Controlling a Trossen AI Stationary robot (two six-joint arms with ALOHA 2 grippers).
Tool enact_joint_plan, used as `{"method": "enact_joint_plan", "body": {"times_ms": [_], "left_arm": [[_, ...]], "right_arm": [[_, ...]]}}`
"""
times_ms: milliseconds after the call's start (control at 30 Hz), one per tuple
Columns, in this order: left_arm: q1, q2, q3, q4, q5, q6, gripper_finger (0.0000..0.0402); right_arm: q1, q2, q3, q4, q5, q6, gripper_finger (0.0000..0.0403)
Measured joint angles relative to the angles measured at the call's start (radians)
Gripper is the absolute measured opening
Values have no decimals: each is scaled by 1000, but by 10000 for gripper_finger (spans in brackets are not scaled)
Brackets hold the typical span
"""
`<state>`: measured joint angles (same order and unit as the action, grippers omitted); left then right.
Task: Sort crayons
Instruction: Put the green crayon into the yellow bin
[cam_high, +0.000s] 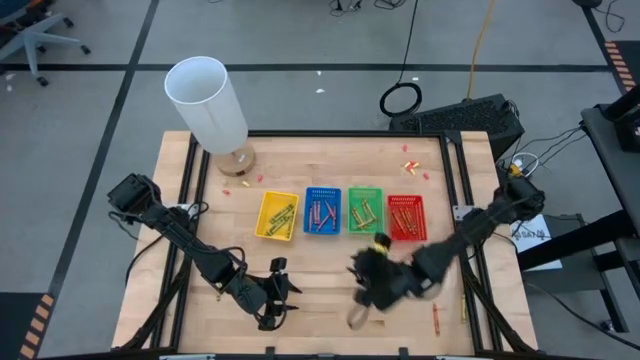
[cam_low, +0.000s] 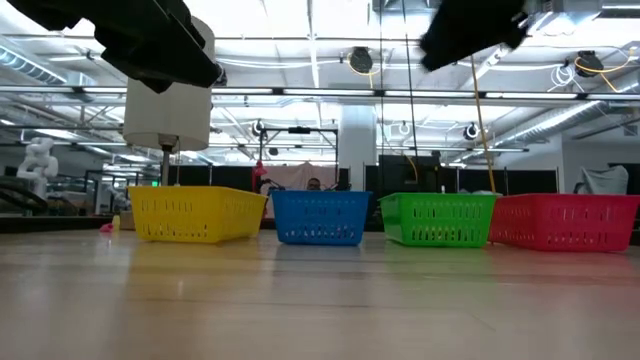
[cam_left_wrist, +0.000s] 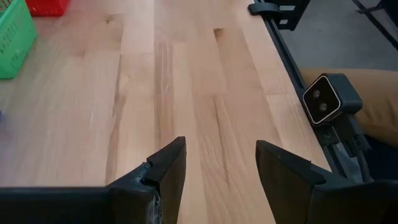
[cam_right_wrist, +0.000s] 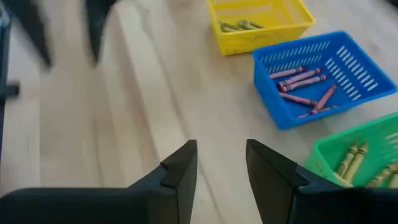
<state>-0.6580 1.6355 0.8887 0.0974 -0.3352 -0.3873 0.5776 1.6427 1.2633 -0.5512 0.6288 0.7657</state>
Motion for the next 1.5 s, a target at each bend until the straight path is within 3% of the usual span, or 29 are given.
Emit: {"method": "enact_joint_plan", "body": {"times_ms": [133, 267, 467, 633, 867, 1133, 1500], "left_arm": [[-12, -39, 24, -56, -42, -53, 192], [-42, -91, 22, -221, -120, -200, 192], [-82, -175, 21, -559, -122, -583, 192], [-85, -222, 21, -821, -19, -892, 192], [-94, -228, 21, -1027, 210, -1254, 192], [-144, -228, 24, -1131, 274, -1634, 192], [-197, -161, 34, -1179, 373, -1859, 192]], "right_arm": [[138, 24, -16, -21, 180, -2, 121], [209, 61, -42, -16, 329, 6, 121], [212, 136, -104, 66, 470, 4, 121], [167, 206, -112, 87, 470, -42, 121], [155, 269, -112, 141, 474, -130, 121], [155, 330, -112, 267, 469, -163, 121], [157, 350, -112, 316, 360, -166, 121]]}}
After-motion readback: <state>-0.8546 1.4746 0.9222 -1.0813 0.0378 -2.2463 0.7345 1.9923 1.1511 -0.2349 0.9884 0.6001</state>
